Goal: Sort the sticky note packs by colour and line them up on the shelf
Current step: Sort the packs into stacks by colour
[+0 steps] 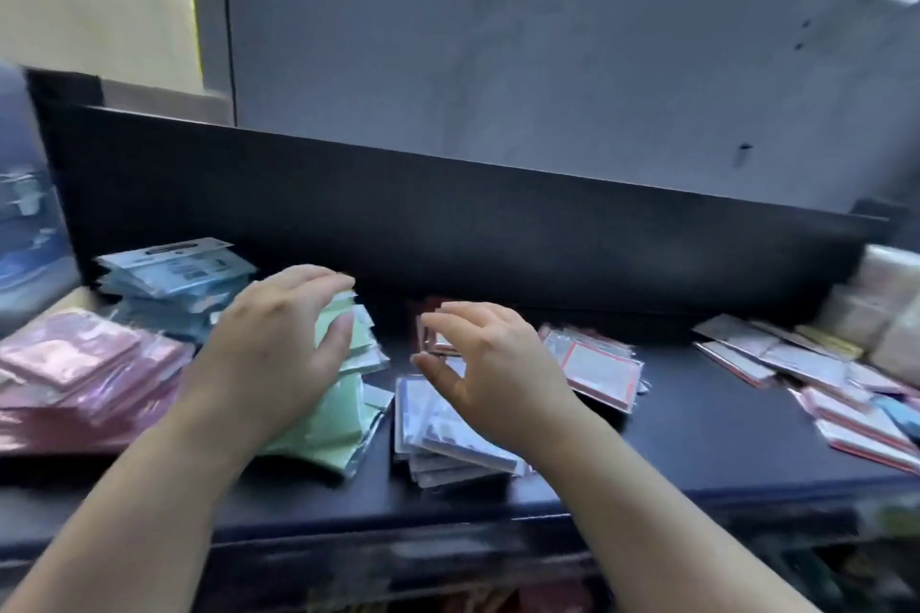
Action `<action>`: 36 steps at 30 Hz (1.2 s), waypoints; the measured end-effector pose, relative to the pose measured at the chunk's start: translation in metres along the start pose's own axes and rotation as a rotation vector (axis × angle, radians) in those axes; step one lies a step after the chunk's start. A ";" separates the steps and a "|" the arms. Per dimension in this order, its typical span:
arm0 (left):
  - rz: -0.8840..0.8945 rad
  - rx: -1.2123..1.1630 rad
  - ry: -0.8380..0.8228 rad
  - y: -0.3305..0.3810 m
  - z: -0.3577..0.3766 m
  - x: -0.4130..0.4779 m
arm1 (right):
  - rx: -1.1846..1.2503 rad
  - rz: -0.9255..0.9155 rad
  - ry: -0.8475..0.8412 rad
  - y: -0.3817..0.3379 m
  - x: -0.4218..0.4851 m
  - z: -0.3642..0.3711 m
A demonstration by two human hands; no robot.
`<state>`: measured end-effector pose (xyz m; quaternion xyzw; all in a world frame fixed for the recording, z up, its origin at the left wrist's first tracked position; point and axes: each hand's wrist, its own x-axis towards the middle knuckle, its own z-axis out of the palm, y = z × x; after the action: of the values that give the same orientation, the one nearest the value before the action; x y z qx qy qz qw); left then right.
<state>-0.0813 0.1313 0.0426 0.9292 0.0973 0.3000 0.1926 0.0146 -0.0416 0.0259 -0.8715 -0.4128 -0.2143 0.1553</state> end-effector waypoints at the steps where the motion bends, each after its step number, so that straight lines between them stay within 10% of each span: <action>1: 0.035 -0.011 -0.025 0.012 0.009 0.003 | -0.009 0.030 0.004 0.012 -0.007 -0.005; 20: 0.532 -0.097 -0.368 0.349 0.224 0.014 | -0.128 0.488 -0.023 0.300 -0.217 -0.144; 36: 0.308 0.248 -0.656 0.451 0.345 0.086 | -0.028 0.655 -0.142 0.437 -0.260 -0.169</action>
<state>0.2220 -0.3557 0.0174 0.9959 -0.0745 -0.0021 0.0522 0.1686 -0.5543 -0.0001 -0.9727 -0.1176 -0.0975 0.1747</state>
